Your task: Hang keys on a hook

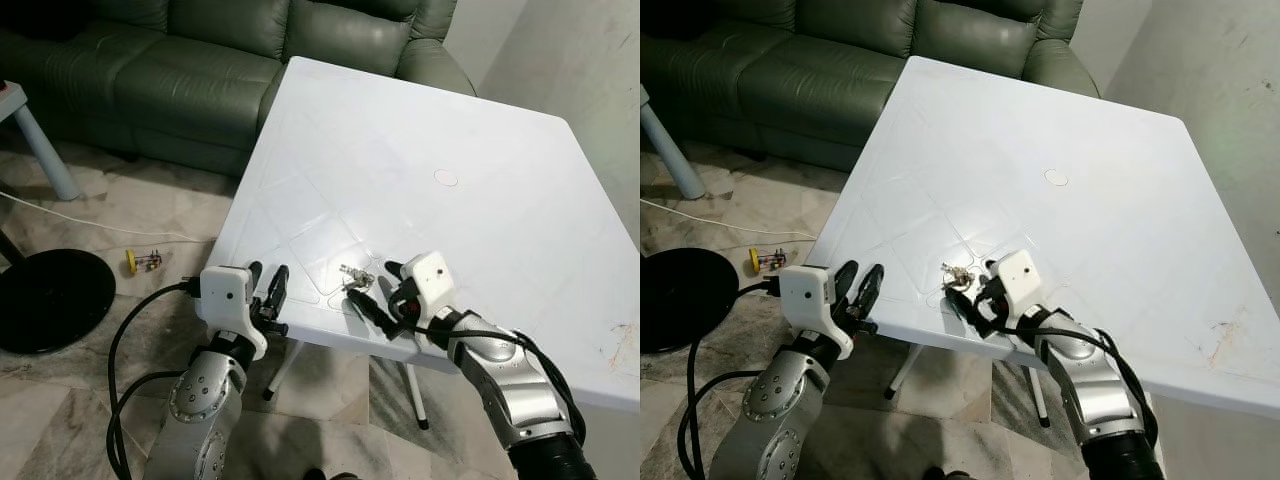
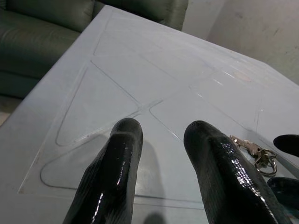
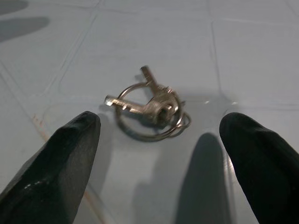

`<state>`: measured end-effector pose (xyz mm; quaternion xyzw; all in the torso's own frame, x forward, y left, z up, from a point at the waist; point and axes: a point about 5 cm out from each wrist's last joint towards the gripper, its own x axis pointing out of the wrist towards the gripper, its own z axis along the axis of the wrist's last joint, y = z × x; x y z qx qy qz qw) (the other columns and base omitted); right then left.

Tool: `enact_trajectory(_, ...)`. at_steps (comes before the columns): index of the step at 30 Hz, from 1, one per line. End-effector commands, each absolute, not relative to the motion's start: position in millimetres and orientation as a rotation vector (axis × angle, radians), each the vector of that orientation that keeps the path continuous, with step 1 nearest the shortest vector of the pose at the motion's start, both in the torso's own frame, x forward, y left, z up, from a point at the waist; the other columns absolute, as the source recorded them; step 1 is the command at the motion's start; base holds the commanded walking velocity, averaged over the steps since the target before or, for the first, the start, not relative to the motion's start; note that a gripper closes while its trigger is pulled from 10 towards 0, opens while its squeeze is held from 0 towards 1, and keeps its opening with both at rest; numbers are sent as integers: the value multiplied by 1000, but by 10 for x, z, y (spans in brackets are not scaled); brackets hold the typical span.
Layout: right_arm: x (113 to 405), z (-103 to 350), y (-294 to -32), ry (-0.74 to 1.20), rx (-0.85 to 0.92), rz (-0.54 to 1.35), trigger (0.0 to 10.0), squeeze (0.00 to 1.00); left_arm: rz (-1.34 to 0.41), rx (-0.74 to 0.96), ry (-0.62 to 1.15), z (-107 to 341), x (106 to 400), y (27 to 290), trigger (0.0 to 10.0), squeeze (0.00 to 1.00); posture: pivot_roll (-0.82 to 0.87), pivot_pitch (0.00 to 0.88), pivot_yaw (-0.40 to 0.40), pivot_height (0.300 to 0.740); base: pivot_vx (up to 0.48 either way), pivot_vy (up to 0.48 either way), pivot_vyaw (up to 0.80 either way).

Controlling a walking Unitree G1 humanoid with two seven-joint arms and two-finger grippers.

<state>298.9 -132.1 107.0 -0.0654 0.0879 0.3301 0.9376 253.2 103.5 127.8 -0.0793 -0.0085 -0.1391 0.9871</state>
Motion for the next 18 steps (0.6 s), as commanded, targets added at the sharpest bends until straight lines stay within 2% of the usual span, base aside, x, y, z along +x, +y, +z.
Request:
enact_trajectory(1, 2975, 1064, -1351, 193, -145, 672, 10000, 0, -296, -175, -17, 1298, 2503, 977, 10000, 0, 176, 175, -174, 740, 0, 0, 0)
enact_trajectory(18, 3038, 1187, -1146, 166, -1, 673, 10000, 0, -291, -180, -16, 1306, 2508, 969, 10000, 0, 183, 170, -178, 740, 0, 0, 0)
